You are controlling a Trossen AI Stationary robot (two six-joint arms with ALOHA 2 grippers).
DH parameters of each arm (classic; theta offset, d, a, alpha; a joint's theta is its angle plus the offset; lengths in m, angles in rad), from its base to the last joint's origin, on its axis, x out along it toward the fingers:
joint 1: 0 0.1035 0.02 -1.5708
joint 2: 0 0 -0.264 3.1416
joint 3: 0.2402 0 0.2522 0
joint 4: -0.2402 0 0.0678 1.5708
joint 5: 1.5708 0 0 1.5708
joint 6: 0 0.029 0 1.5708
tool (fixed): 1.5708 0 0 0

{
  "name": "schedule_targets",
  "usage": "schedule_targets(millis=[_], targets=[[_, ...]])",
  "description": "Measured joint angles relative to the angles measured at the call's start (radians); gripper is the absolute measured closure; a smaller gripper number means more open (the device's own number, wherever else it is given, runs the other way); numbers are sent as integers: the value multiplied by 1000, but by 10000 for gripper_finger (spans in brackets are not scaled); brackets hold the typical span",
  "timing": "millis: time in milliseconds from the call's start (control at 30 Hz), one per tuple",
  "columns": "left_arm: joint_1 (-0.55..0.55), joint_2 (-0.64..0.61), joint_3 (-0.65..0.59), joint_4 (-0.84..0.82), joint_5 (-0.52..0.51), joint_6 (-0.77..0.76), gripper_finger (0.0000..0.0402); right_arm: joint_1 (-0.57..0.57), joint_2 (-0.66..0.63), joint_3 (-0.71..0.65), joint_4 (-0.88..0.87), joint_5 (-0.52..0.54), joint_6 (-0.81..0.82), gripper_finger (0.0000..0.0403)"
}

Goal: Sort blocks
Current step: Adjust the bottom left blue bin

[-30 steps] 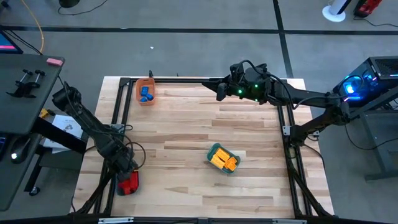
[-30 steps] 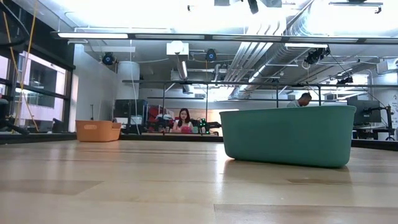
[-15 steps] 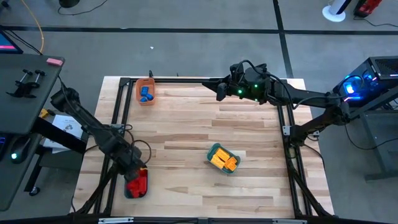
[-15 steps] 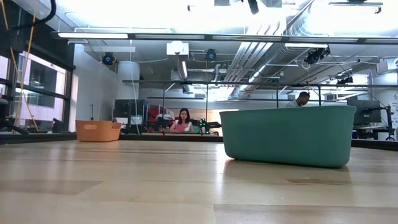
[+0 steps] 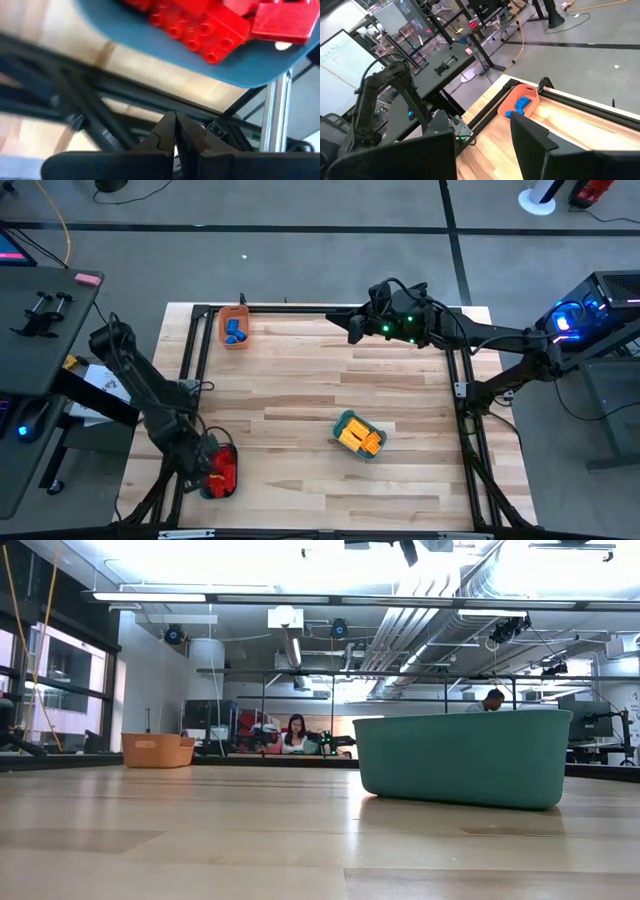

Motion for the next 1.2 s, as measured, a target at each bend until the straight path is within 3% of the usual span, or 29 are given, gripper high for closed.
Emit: schedule_targets(millis=[400,833,1200], targets=[[28,196,-1,99,0,152,401,0,0,0,-1,-7,0,307],[180,203,-1,143,-71,257,401,0,0,0,-3,-17,0,307],[270,201,-1,210,-65,317,401,0,0,0,-4,-69,0,307]])
